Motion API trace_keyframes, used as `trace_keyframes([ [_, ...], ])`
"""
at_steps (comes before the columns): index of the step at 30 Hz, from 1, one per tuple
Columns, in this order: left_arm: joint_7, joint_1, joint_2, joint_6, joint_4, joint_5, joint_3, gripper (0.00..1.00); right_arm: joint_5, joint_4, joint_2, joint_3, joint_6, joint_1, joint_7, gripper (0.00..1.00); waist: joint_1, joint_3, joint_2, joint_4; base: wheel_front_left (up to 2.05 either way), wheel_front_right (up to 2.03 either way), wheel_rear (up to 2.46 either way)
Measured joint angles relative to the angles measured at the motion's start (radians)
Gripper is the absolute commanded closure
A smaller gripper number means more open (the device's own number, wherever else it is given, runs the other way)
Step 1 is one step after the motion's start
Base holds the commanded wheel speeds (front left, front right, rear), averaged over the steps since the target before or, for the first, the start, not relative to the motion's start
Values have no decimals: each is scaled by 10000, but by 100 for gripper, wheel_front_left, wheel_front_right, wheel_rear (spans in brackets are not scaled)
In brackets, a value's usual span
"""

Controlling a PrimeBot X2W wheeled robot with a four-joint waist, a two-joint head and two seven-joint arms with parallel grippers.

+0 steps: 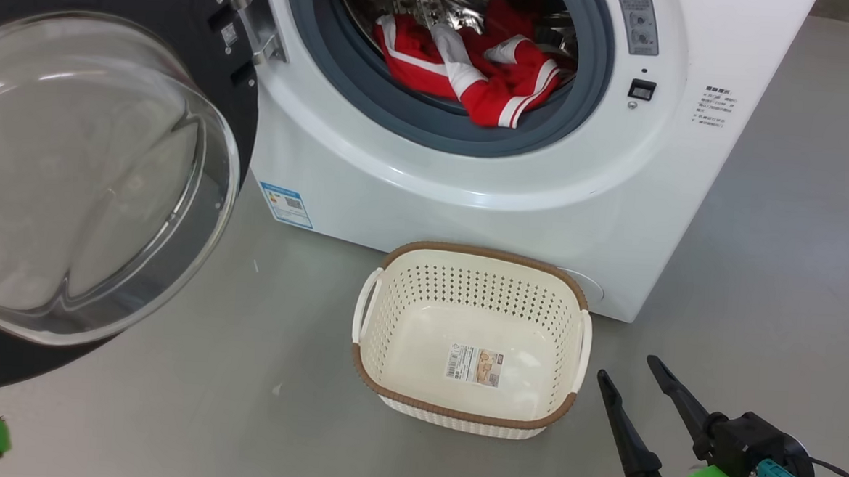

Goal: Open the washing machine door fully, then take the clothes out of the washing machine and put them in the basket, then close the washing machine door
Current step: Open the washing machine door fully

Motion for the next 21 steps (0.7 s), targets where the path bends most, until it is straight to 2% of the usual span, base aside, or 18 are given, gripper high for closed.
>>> trace_keyframes([
  [11,0,1201,-560,-2,-1363,-230,-1300,100,27,-127,25,-376,0,232,0,0,0,-139,0,-330,0,0,0],
  [21,2,1921,-1039,-2,-2297,-186,-2539,100,29,-238,52,-734,0,313,0,0,0,-208,0,-892,0,0,0],
])
